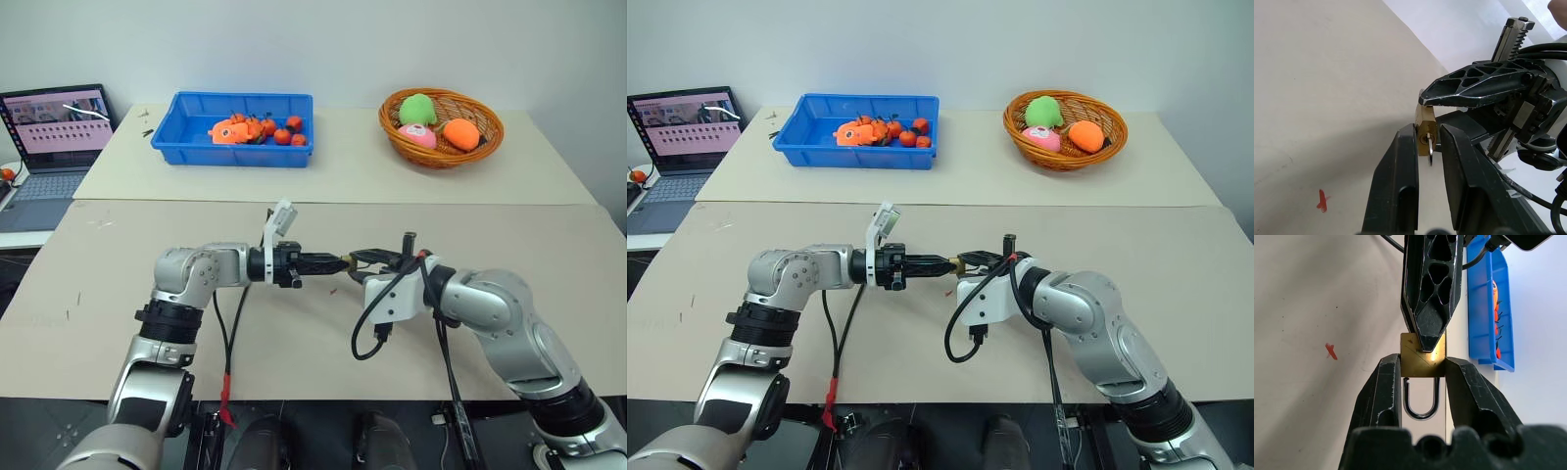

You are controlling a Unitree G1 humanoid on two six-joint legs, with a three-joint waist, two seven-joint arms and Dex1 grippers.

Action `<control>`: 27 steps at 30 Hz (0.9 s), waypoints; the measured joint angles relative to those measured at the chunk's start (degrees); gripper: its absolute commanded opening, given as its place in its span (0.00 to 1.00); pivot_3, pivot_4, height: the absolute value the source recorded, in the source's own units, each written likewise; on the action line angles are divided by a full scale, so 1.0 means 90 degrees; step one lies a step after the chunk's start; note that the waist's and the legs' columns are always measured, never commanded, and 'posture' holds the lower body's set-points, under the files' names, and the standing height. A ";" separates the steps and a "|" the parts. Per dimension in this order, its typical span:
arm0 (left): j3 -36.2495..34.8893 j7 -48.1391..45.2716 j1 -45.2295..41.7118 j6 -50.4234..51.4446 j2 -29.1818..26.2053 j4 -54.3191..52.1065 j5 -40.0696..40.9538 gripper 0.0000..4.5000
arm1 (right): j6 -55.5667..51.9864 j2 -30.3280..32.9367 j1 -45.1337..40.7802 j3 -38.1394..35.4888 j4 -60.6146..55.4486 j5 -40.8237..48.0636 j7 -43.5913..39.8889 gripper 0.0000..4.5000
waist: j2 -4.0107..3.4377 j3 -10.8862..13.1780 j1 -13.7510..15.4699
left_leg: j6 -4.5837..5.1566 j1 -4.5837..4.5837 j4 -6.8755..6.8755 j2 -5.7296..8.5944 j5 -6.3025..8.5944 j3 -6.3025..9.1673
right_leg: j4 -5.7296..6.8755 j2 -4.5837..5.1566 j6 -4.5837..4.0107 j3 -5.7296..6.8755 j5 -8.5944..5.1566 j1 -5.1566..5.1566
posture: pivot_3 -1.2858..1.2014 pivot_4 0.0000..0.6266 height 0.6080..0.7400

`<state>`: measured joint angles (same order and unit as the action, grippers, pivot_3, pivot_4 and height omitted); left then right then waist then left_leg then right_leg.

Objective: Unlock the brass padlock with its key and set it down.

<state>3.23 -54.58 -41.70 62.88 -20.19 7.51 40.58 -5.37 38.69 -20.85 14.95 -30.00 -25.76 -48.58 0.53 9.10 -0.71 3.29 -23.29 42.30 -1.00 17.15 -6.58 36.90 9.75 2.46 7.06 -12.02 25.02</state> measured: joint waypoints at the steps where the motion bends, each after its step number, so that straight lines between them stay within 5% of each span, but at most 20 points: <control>1: -0.0002 0.0007 0.0000 0.0000 0.0006 0.0000 0.0000 0.18 | 0.0000 0.0001 0.0000 0.0000 0.0000 0.0000 0.0000 0.21 | 0.0000 0.0000 0.0000 | 0.0000 0.0000 0.0000 0.0000 0.0000 0.0000 | 0.0000 0.0000 0.0000 0.0000 0.0000 0.0000 | 0.52 0.24 0.64; 2: -0.0002 0.0009 0.0000 0.0000 0.0007 0.0000 -0.0002 0.07 | 0.0000 0.0001 0.0000 -0.0001 0.0000 0.0000 0.0000 0.21 | 0.0000 0.0000 0.0000 | 0.0000 0.0000 0.0000 0.0000 0.0000 0.0000 | 0.0000 0.0000 0.0000 0.0000 0.0000 0.0000 | 0.52 0.24 0.64; 4: -0.0003 0.0016 0.0000 -0.0005 0.0003 0.0001 -0.0011 0.00 | -0.0003 0.0004 0.0000 -0.0001 -0.0009 0.0001 -0.0001 0.21 | 0.0000 0.0000 0.0000 | 0.0000 0.0000 0.0000 0.0000 0.0000 0.0000 | 0.0000 0.0000 0.0000 0.0000 0.0000 0.0000 | 0.52 0.24 0.64; 16: 0.0033 0.0047 0.0000 -0.0113 0.0051 0.0002 -0.0073 0.00 | -0.0006 0.0031 0.0000 -0.0004 -0.0007 -0.0007 -0.0001 0.21 | 0.0000 0.0000 0.0000 | 0.0000 0.0000 0.0000 0.0000 0.0000 0.0000 | 0.0000 0.0000 0.0000 0.0000 0.0000 0.0000 | 0.52 0.24 0.64; 17: 0.0038 0.0042 0.0000 -0.0125 0.0051 0.0002 -0.0081 0.22 | -0.0007 0.0031 0.0001 -0.0004 -0.0006 -0.0008 -0.0001 0.21 | 0.0000 0.0000 0.0001 | 0.0000 0.0000 0.0000 0.0000 0.0000 0.0000 | 0.0000 0.0000 0.0000 0.0000 0.0000 0.0000 | 0.52 0.24 0.64; 21: 0.0089 -0.0021 0.0000 -0.0158 0.0090 0.0001 -0.0078 0.49 | -0.0007 0.0030 0.0000 -0.0001 -0.0006 -0.0007 -0.0001 0.21 | 0.0000 0.0000 0.0001 | 0.0000 0.0000 0.0000 0.0000 0.0000 0.0000 | 0.0000 0.0000 0.0000 0.0000 0.0000 0.0000 | 0.52 0.24 0.64; 27: 0.0090 -0.0021 0.0000 -0.0163 0.0091 0.0000 -0.0079 0.49 | -0.0007 0.0030 0.0000 -0.0001 -0.0007 -0.0008 -0.0001 0.21 | 0.0000 0.0000 0.0001 | 0.0000 0.0000 0.0000 0.0000 0.0000 0.0000 | 0.0000 0.0000 0.0000 0.0000 0.0000 0.0000 | 0.52 0.24 0.64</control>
<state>4.04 -54.77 -41.70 61.41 -19.37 7.51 39.88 -5.43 38.96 -20.84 14.94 -30.05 -25.83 -48.59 0.53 9.10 -0.71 3.29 -23.29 42.30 -1.00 17.15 -6.58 36.90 9.75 2.46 7.06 -12.02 25.02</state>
